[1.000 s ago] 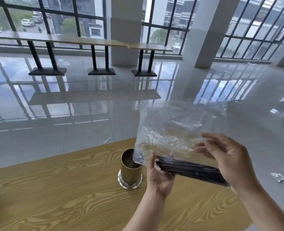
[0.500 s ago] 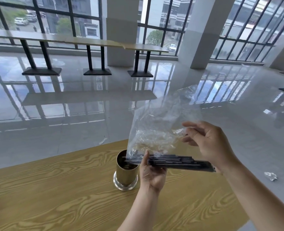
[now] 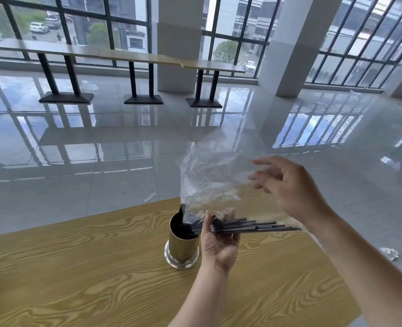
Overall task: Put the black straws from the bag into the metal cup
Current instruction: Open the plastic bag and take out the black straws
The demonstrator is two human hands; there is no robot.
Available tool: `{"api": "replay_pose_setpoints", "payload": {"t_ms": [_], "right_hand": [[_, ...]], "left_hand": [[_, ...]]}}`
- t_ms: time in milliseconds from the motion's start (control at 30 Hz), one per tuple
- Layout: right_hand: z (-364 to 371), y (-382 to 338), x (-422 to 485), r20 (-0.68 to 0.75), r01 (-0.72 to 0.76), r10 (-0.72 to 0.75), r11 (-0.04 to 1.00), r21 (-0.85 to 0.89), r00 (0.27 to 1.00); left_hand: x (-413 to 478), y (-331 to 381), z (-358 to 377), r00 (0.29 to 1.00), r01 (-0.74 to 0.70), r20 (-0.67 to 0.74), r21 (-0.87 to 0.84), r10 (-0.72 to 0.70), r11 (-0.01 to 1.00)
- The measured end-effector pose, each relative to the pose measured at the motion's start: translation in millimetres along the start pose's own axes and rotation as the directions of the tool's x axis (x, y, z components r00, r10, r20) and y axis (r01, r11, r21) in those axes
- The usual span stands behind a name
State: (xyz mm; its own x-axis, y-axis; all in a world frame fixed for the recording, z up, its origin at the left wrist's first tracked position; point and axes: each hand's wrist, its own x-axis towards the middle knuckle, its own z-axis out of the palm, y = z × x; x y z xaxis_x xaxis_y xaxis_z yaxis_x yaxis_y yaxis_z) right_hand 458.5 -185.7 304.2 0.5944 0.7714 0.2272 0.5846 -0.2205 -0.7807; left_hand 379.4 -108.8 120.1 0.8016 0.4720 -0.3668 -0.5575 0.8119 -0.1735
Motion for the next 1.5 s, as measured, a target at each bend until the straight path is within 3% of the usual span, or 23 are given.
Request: {"api": "replay_pose_setpoints", "payload": {"t_ms": [133,267,400,500,567,900,1500], "right_hand": [[-10.2,11.7,-11.6,0.059,-0.047,0.050,0.998,-0.051,0.997],[-15.3,33.7,-35.2,-0.001,-0.096,0.097,0.980,-0.177,0.995],[-12.7,40.7,-39.6,-0.124,-0.012,-0.031,0.944,-0.329,0.992],[-9.1,27.8,-23.2,-0.166,0.068,-0.114,0.963,-0.260,0.980],[-1.2,17.2,-12.0,-0.119,0.113,-0.149,0.957,-0.267,0.982],[9.3,2.0,5.5,-0.071,0.178,-0.196,0.962,-0.205,0.978],[-24.4,-21.4,-8.3,-0.260,0.186,-0.213,0.974,-0.126,0.942]], "left_hand": [[3.3,2.6,4.6,1.000,0.003,0.003,-0.030,-0.003,1.000],[2.2,3.0,8.8,1.000,0.000,0.012,-0.049,0.001,0.999],[4.3,4.2,11.6,1.000,0.013,0.002,-0.086,-0.013,0.996],[4.7,4.5,11.0,1.000,-0.010,0.002,-0.038,0.010,0.999],[3.4,4.7,9.1,0.999,-0.033,-0.010,-0.031,0.033,0.999],[-4.9,9.2,9.3,0.996,-0.038,-0.087,-0.031,0.035,0.999],[-18.5,-10.4,14.3,0.997,0.005,-0.078,0.025,-0.003,1.000]]}}
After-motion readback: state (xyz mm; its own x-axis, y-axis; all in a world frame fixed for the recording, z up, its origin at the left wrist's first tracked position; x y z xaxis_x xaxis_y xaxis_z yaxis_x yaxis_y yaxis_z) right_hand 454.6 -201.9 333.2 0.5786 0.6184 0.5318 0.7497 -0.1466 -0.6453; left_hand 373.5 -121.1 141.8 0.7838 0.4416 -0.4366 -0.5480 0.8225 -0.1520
